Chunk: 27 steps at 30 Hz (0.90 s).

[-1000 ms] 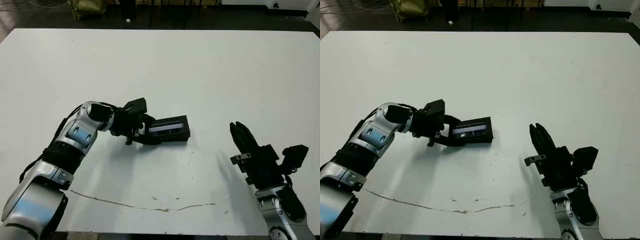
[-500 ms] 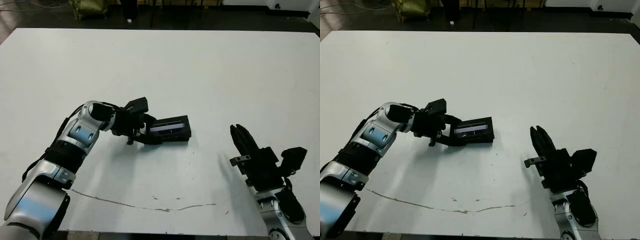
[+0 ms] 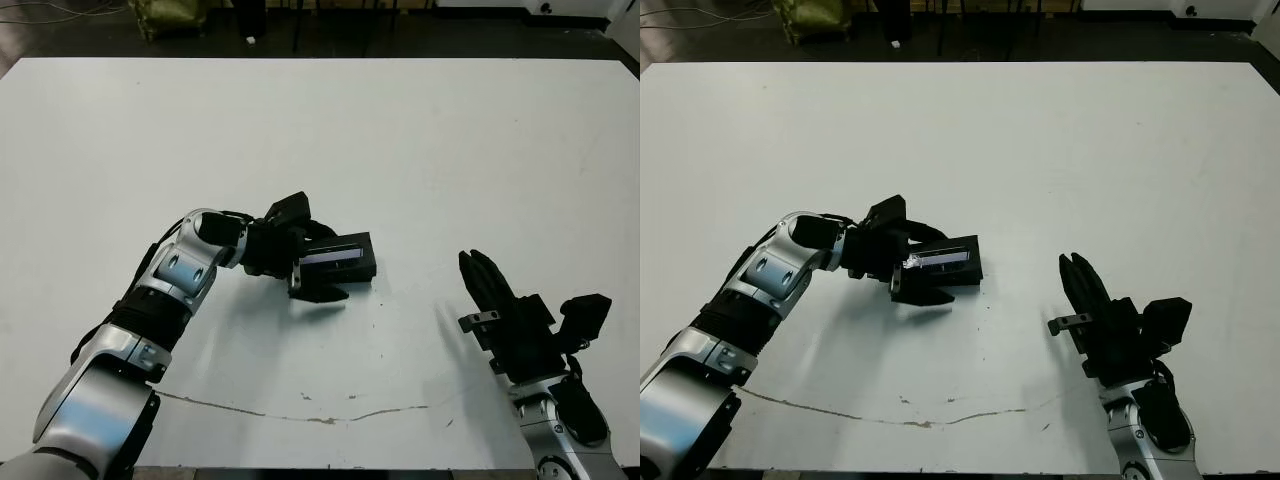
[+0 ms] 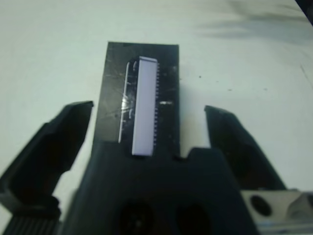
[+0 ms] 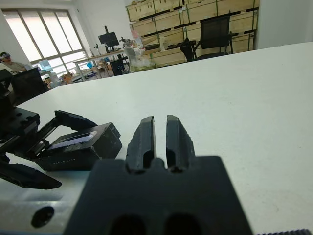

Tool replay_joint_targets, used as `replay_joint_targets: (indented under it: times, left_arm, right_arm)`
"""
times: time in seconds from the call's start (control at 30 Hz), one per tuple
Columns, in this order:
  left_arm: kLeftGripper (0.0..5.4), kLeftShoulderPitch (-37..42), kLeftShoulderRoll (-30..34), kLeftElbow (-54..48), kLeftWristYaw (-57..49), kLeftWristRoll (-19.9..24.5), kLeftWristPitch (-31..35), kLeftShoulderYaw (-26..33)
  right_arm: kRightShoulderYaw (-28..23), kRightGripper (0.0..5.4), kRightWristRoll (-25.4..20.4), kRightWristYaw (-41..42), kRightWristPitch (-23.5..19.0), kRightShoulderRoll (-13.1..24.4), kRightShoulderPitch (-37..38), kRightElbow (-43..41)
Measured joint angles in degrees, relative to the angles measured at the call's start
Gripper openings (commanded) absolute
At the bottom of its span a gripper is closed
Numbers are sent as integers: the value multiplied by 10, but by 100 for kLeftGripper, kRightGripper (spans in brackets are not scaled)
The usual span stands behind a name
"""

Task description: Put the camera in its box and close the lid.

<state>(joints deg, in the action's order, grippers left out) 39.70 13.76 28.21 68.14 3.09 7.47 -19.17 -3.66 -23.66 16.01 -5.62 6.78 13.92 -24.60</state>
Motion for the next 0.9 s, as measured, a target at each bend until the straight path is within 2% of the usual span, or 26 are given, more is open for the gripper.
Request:
replay_joint_targets:
  times: [0.4, 0.53, 0.7, 0.9]
  left_arm:
    - [539, -2, 1, -3, 0, 7, 5, 0]
    - [539, -14, 0, -11, -29, 7, -4, 3]
    - [539, -25, -8, -15, -55, 22, -2, 22]
    - [539, -34, -16, -26, -71, 44, -2, 40]
  right_arm:
    - [0, 0, 4, -3, -3, 0, 0, 9]
    - [0, 0, 6, 2, -3, 0, -1, 14]
    - [-2, 0, 13, 20, 25, 0, -7, 54]
    - [1, 0, 7, 16, 19, -1, -4, 29]
